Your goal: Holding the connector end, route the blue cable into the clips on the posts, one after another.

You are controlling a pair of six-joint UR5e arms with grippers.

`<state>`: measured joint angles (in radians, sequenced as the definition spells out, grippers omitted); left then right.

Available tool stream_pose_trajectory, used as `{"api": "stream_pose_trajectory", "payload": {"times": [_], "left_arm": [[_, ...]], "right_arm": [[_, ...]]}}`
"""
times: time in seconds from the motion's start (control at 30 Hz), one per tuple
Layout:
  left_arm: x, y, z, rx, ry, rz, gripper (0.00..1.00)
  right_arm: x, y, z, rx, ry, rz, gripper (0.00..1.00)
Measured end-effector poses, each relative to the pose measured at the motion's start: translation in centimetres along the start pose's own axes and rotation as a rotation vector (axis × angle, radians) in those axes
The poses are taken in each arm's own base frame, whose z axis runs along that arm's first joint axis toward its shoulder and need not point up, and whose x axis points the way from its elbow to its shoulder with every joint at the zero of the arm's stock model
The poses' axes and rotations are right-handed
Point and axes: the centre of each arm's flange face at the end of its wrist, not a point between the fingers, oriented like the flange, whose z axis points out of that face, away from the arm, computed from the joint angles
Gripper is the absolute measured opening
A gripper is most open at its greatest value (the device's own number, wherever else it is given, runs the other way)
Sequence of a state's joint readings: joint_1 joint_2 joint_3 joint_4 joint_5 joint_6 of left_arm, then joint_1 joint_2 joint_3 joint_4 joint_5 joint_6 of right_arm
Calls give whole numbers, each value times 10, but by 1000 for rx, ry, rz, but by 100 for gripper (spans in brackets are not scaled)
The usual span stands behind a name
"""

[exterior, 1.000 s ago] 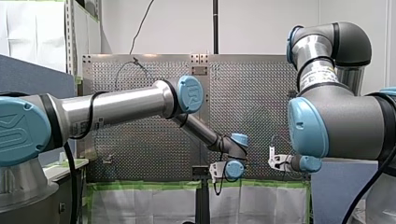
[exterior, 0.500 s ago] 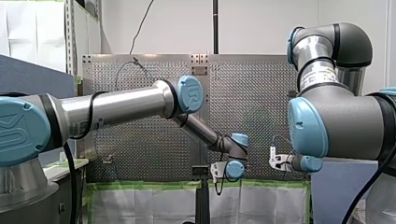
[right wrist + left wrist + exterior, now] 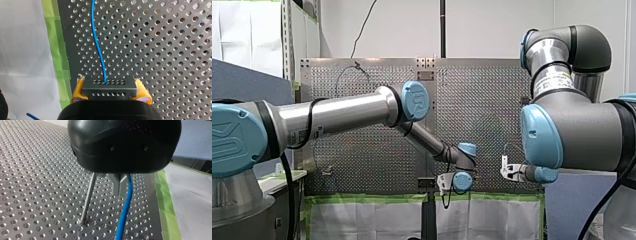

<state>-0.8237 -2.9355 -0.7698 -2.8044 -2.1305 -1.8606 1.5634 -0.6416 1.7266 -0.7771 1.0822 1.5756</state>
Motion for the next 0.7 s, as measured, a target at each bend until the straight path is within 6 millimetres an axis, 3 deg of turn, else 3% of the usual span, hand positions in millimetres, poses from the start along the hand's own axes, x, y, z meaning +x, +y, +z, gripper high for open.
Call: {"api": "stream_pose_trajectory", "payload": {"times": [0.5, 0.7], "left_arm": [[-5, 12, 15, 11, -7, -13, 0], [-1, 7, 10, 23, -3, -10, 0]], "right_arm": [[9, 1, 9, 19, 2, -3, 0], [7, 1, 8, 18, -5, -4, 0]]}}
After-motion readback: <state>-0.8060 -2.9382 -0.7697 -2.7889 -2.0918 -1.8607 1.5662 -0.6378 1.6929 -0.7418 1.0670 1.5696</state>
